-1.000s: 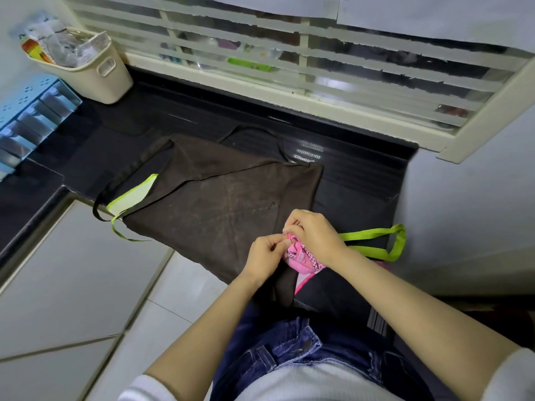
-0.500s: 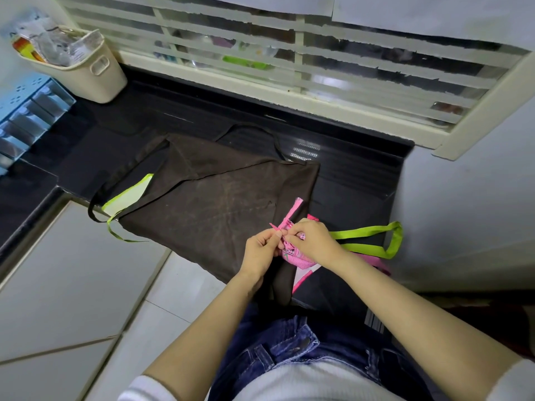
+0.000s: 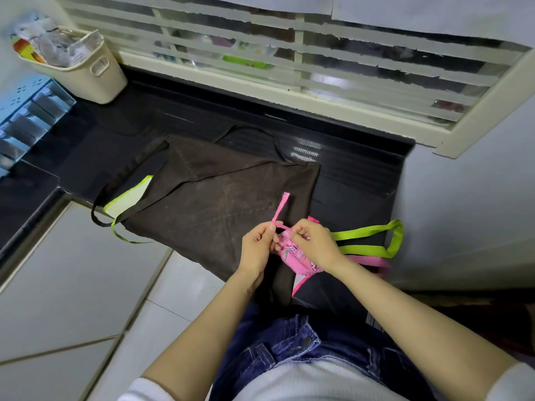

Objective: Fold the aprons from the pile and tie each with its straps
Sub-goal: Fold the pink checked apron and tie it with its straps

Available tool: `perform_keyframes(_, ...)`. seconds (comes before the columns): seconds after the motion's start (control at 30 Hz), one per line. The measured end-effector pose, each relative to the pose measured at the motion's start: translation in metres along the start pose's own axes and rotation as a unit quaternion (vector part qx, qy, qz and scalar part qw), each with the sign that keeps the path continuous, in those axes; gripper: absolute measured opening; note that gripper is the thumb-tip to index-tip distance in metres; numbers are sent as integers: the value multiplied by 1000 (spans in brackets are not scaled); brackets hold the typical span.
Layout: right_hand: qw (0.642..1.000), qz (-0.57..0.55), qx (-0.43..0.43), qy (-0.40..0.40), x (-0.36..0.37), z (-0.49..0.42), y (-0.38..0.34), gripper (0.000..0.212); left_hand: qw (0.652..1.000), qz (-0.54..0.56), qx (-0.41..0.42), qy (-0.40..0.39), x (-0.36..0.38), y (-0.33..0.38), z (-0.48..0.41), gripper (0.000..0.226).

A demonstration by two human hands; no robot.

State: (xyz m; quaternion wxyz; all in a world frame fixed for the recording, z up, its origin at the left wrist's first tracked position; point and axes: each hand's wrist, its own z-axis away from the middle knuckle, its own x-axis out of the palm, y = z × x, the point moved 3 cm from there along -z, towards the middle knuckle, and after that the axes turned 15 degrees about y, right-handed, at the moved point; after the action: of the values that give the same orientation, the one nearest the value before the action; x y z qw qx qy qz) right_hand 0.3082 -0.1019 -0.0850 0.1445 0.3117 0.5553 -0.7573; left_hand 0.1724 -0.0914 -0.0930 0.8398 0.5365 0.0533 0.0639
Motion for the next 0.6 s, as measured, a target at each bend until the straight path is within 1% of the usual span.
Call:
perform_keyframes(0.13,997,-31,52,49,4,6,9,12,999,-26,39,-6,5,3,0,28)
perform_keyframes(0.23,995,-25,63,79,4,8,12,9,998,-45,43,-11,7,-3,1,31)
perform_keyframes(0.37,993,-10,80,85,8,5,8,9,995,-87,52,-26,4,-8,-1,32)
perform_keyframes(0.43,995,-12,62,73,7,2,4,8,992,-109,52,-32,3,-8,-2,30)
perform_keyframes(0.5,999,-12,18,47,3,-1,-1,10,988,-134,60,-45,3,-6,-2,29)
perform_keyframes(0.6,998,44,-46,16,-1,-8,-2,9,990,-122,44,-59,6,-4,1,27)
